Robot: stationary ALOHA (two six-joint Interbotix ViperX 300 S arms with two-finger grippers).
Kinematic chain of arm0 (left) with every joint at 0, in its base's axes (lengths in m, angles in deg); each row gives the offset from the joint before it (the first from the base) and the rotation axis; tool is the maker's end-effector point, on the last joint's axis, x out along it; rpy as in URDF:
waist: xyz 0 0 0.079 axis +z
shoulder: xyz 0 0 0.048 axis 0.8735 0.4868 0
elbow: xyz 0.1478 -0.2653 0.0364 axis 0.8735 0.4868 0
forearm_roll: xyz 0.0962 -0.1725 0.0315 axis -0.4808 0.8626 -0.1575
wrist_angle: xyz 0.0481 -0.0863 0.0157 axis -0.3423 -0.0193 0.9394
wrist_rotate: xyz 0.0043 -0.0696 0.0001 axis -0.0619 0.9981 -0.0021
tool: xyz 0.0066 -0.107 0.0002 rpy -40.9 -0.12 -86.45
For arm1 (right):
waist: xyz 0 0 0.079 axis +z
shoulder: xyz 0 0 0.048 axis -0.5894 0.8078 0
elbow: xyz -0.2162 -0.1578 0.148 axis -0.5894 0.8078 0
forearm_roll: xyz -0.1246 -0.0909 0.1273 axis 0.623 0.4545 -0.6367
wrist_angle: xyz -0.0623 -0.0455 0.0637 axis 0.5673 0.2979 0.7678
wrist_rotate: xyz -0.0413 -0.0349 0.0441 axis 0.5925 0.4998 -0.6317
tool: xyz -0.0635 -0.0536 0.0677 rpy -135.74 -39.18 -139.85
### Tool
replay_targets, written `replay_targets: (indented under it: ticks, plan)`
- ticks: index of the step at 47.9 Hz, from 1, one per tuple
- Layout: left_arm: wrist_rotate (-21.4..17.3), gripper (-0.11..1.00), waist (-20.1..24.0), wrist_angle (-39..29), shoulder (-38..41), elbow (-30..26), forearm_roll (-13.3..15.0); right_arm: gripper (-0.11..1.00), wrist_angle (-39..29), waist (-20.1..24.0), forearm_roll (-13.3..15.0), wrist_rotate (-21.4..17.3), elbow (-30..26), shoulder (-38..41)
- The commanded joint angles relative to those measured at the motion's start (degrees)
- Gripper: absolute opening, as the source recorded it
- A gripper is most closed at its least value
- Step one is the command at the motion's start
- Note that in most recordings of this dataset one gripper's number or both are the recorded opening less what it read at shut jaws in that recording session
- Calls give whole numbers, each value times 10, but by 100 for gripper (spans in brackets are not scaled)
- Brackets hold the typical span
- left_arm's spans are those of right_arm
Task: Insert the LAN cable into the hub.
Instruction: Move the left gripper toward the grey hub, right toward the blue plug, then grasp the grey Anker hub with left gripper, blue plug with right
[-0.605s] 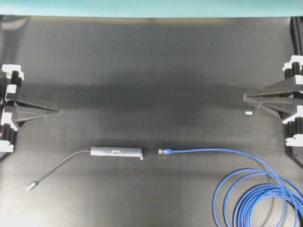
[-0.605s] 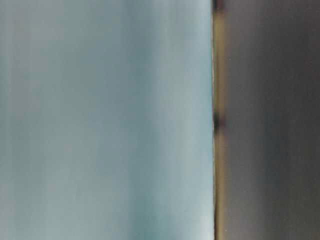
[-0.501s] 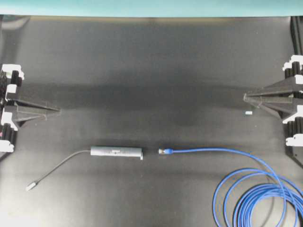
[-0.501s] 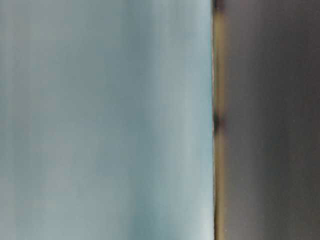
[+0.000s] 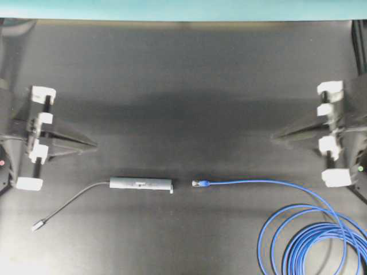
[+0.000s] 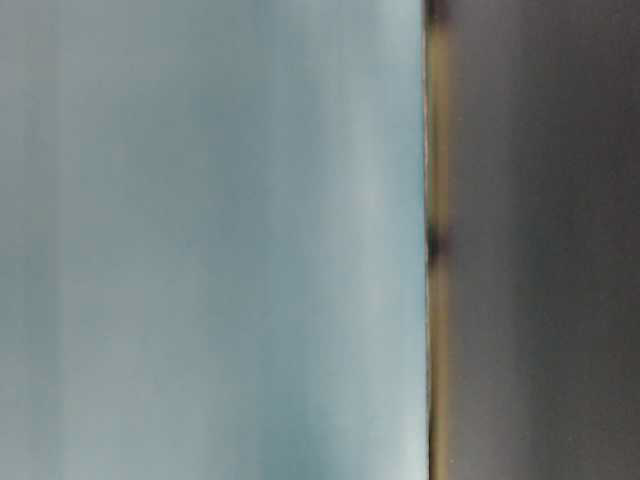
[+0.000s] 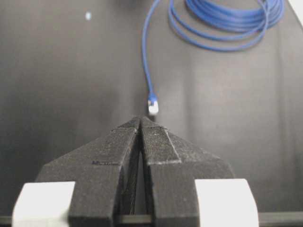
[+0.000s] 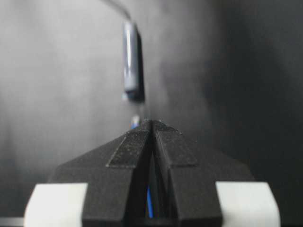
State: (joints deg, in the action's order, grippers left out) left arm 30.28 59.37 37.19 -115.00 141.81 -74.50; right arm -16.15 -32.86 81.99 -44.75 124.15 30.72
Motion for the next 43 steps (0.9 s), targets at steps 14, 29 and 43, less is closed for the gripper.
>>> replay_targets:
  ticks: [14, 29, 43]
  plan:
    - [17, 46, -7, -1, 27, -11, -2, 4, -21, 25, -1, -7, -43, 98]
    - [57, 79, -19, 23, 94, -11, -2, 79, -17, 38, 1, -4, -69, 182]
    - [61, 80, -27, 143, 180, 25, -2, 82, 19, 45, 2, -7, -77, 244]
